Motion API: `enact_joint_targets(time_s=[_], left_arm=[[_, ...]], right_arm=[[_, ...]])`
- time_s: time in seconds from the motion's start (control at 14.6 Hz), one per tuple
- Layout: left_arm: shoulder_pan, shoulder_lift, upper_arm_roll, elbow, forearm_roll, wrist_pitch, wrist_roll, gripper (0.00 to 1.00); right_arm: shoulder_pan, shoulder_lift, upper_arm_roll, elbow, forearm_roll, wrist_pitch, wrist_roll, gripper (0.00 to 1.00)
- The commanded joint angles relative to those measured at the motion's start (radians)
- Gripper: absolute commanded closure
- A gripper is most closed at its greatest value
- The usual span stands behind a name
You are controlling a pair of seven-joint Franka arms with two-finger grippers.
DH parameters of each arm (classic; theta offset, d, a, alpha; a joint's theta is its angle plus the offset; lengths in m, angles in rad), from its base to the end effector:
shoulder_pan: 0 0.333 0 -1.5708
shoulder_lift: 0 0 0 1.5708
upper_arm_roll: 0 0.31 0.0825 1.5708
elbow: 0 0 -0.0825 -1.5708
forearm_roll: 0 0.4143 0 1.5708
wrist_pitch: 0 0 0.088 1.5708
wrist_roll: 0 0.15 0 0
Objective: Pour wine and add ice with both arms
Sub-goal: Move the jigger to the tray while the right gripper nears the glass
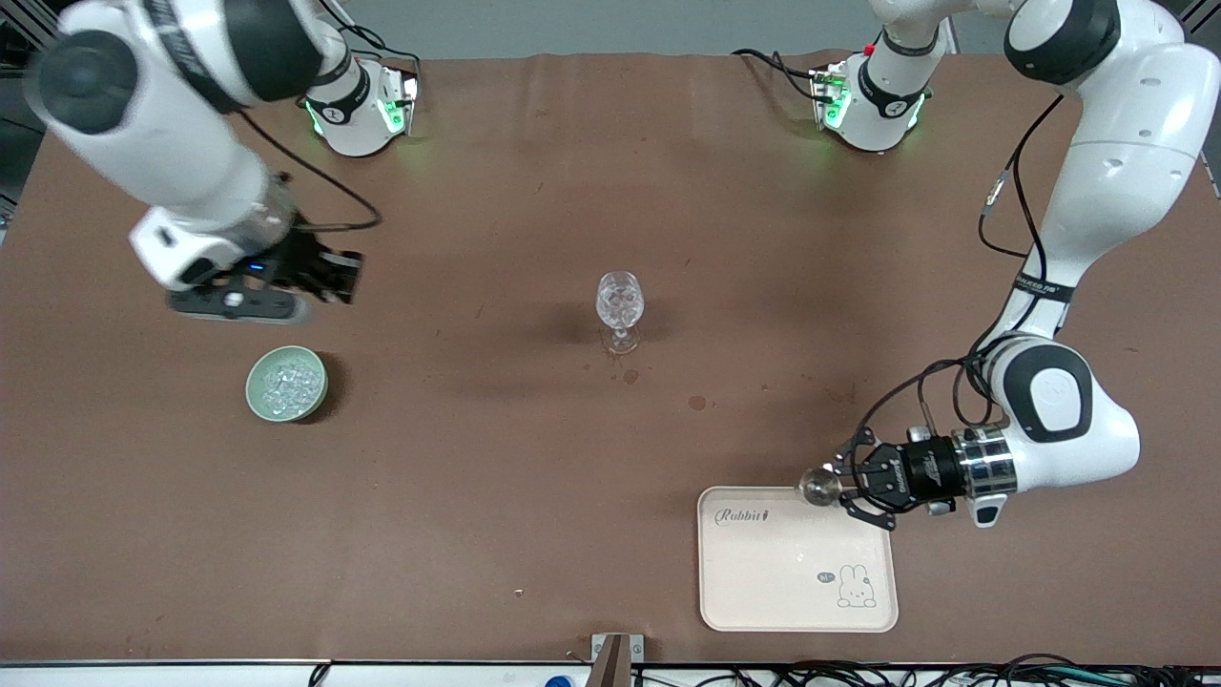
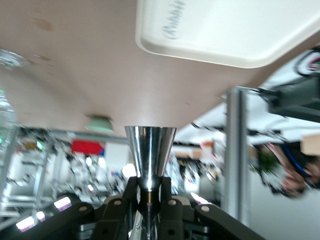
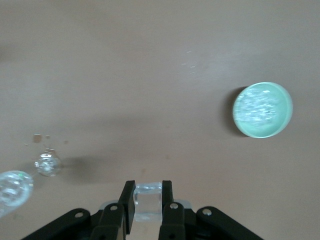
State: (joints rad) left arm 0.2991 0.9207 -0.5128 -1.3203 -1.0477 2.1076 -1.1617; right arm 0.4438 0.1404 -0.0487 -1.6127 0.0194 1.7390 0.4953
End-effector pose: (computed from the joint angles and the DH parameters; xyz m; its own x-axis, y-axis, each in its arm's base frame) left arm 0.7736 -0.1468 0.2268 -0.1030 0.2886 -0.9519 0.9833 0.1741 -0.0536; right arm 0.5830 0.2474 0.4833 0.9945 -0.1029 -0.0181 -0.1030 -0.9947 -0.0042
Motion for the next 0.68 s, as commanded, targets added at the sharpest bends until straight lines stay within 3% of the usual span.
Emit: enact_joint_targets(time_s=[0.0, 0.41, 0.62], left_arm=[[-0.008, 0.049, 0.020, 0.065, -0.060, 0.011, 0.054, 1.00], [-0.003, 0.137, 0.083, 0.127, -0.063, 0.011, 0.100, 1.00], [-0.005, 0.167, 0.103, 0.142, -0.121, 0.032, 0.105, 0.99]], right_arm=[[0.107, 0.123, -0.013, 0.097, -0.001, 0.016, 0.176, 0.95], [0.277, 0.246, -0.011, 0.142, 0.001, 0.166, 0.373, 0.95], [0.346, 0.286, -0.011, 0.142, 0.039, 0.235, 0.429, 0.95]])
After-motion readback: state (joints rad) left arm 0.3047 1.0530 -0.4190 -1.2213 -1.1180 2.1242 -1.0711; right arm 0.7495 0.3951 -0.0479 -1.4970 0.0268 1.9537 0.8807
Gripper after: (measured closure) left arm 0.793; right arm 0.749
